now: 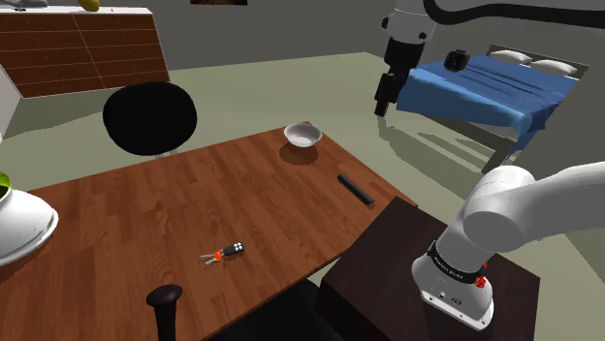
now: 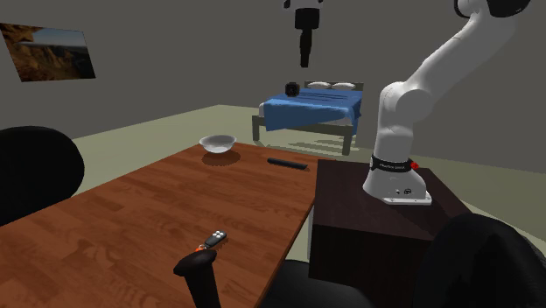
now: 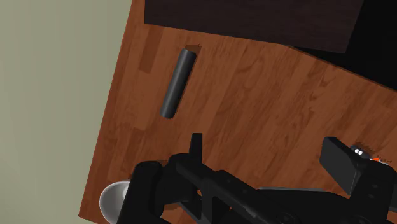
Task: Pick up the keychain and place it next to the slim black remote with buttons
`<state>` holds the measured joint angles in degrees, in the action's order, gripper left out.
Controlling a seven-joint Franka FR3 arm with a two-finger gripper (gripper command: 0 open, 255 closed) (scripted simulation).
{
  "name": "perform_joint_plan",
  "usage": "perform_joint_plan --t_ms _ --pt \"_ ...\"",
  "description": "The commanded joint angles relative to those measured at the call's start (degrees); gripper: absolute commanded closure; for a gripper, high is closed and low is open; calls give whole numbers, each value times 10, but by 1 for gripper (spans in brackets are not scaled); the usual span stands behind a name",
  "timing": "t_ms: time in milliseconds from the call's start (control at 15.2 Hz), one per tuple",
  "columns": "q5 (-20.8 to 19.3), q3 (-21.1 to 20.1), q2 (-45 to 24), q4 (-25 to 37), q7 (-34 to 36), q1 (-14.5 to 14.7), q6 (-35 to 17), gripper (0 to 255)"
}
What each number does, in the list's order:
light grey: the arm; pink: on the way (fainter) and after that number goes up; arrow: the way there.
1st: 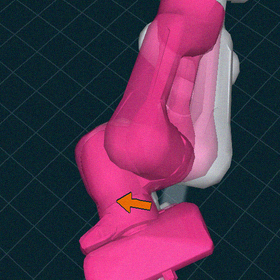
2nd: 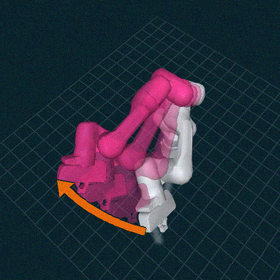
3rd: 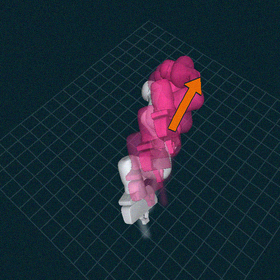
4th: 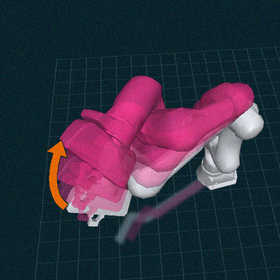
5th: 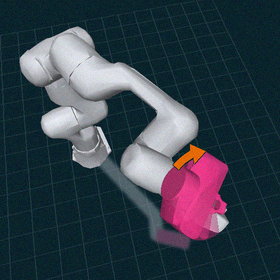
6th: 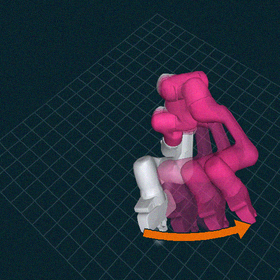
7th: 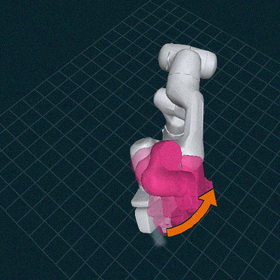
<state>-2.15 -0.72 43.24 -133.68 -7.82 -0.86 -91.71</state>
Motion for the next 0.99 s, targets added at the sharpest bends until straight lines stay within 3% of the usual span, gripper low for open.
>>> perform_joint_plan --t_ms 0,924 --pt "0 0 0 0 0 0 0 0" --pt "25 -66 -207 -13 -22 66 -209 0"
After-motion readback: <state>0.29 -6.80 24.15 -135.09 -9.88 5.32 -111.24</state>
